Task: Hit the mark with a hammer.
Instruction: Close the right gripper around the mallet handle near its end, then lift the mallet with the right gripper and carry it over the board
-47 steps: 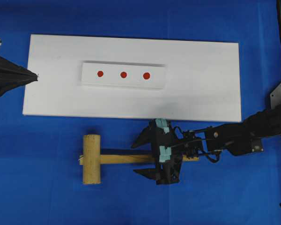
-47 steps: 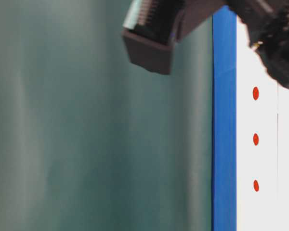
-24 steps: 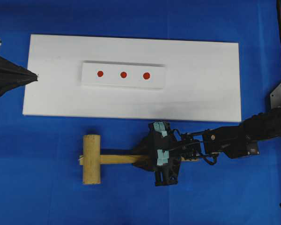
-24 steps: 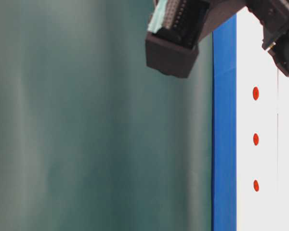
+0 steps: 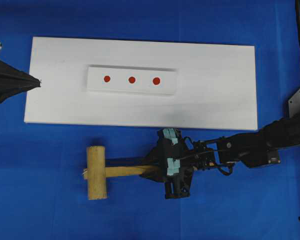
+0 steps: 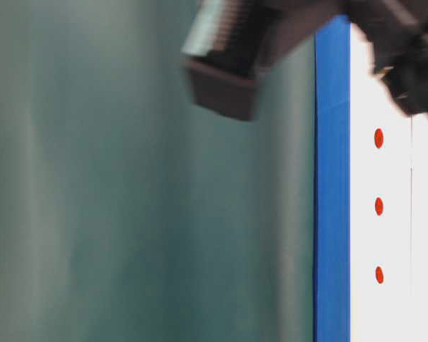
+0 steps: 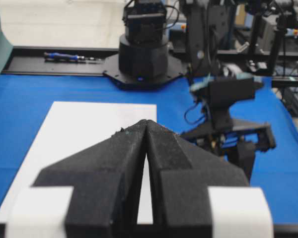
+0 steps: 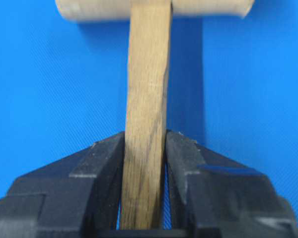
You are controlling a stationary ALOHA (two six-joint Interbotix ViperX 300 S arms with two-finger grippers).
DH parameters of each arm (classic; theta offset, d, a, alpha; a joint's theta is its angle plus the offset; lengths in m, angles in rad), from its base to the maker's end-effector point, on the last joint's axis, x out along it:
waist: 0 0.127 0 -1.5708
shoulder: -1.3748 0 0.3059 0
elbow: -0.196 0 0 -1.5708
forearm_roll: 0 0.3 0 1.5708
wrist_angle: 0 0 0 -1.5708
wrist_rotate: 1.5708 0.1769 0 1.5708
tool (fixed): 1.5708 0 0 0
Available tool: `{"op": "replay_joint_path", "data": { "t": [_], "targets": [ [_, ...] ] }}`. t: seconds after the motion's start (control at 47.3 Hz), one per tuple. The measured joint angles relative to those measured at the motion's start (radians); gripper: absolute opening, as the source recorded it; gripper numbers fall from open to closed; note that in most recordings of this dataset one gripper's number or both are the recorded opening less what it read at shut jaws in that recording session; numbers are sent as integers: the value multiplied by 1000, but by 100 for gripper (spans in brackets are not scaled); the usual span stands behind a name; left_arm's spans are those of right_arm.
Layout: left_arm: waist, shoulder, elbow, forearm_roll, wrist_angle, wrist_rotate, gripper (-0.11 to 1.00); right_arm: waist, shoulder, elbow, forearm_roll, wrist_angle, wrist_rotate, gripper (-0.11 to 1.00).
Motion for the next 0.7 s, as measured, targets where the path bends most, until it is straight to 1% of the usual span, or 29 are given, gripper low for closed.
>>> {"op": "replay_joint_path", "data": {
  "t": [0.169, 0.444, 0.571, 0.698],
  "targets": [
    [0, 0, 0, -2, 0, -3, 0, 0, -92, 0, 0, 55, -2, 9],
    [0, -9, 0, 0, 2, -3, 0, -29, -264, 0, -2, 175, -5, 9],
    [0, -17, 0, -2, 2, -2, 0, -34, -321, 0, -11, 187, -6, 9],
    [0, -18, -2, -2, 2, -3, 0, -40, -328, 0, -14, 190, -8, 9]
  ]
}}
